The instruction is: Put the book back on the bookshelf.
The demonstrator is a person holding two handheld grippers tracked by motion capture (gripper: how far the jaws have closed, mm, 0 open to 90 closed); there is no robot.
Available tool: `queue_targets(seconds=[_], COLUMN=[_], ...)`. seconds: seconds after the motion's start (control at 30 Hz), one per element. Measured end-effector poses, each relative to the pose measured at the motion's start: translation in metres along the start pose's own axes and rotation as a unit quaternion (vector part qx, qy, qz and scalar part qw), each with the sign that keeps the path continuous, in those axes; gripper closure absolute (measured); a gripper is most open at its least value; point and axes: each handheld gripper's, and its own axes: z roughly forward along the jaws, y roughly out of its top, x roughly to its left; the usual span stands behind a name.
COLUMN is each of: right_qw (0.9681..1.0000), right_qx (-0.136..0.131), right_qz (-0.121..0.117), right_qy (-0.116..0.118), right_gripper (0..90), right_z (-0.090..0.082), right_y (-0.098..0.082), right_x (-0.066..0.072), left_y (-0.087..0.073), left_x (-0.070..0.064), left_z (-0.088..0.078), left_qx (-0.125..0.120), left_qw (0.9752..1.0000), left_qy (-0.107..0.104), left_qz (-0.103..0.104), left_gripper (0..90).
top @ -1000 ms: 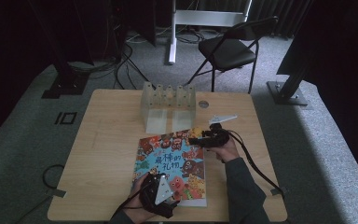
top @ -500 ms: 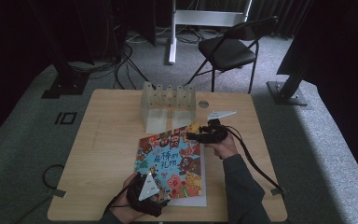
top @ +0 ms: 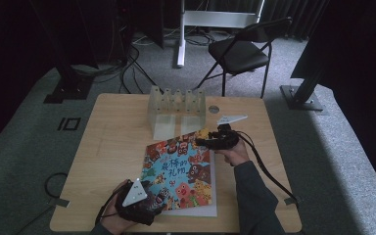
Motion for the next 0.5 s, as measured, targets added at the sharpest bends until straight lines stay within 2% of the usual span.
queue_targets(seconds=[0.2,0.33,0.5], right_qw=[1.0,1.0,0.9999], right_qx=[0.001,0.002,-0.004], right_qz=[-0.001,0.002,0.007], right_qy=[0.0,-0.004,-0.007], right_gripper=[52.1,53.9,55.5], right_z=[0.0,0.0,0.0], right_y=[0.002,0.004,0.005], right_x=[0.001,0.002,0.004], left_y=[-0.007,-0.012,-0.013], left_x=[0.029,0.052,0.072], left_z=[-0.002,-0.003,-0.001], left_qx=[-0.003,-0.017,-0.021], left_qw=[0.9989,0.9962,0.994], left_qy=[0.024,0.027,0.037], left_qz=[-0.041,-0.081,-0.101], left_gripper=[6.0,6.0,6.1])
